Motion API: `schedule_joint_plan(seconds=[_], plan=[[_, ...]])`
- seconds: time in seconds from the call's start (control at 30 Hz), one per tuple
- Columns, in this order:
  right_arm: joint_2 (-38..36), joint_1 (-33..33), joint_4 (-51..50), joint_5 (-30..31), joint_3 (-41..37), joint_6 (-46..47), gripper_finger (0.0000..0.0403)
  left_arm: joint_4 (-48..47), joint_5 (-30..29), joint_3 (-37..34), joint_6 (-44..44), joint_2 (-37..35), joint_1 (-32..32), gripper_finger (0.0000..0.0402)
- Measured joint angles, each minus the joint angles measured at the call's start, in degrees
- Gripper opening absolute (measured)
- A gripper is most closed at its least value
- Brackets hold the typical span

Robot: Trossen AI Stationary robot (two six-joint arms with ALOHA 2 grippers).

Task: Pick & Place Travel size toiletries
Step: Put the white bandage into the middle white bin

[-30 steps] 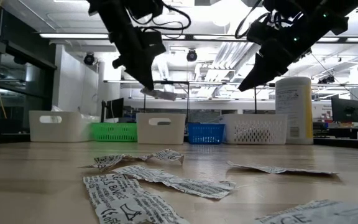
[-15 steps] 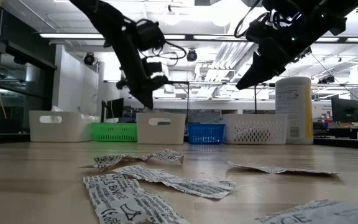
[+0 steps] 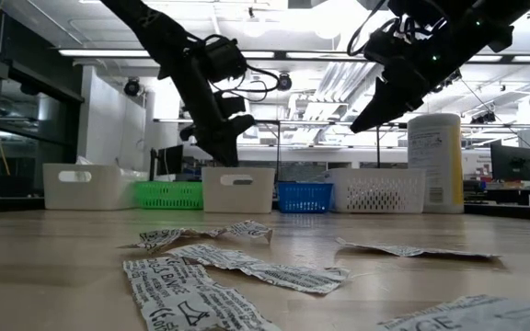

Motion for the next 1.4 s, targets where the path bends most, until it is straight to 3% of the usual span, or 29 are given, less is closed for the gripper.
schedule_joint_plan(seconds=[0.2,0.47,0.9,1.17,1.4], plan=[[0.0,0.02,-1.09,-0.05,0.0,0.09,0.0152,-0.86,-0.06,-0.02,0.13,-1.01,0.0,0.0155],[0.0,0.07,-4.54,-1.55,-0.01,0.63,0.0152,-4.69,-1.8,0.04,0.31,-3.71,-4.99,0.0145],[0.0,0.07,-8.29,-3.32,-0.01,1.2,0.0152,-13.67,-12.76,-0.04,-6.68,-6.12,-15.78,0.0143],[0.0,0.07,-9.76,-3.5,-0.01,-0.37,0.0152,-11.89,-13.35,-8.35,-13.07,-11.0,-19.53,0.0143],[-0.26,0.07,-11.91,-6.28,-0.03,-0.98,0.0152,-11.21,-13.72,-15.9,-17.98,-19.51,-24.99,0.0143]])
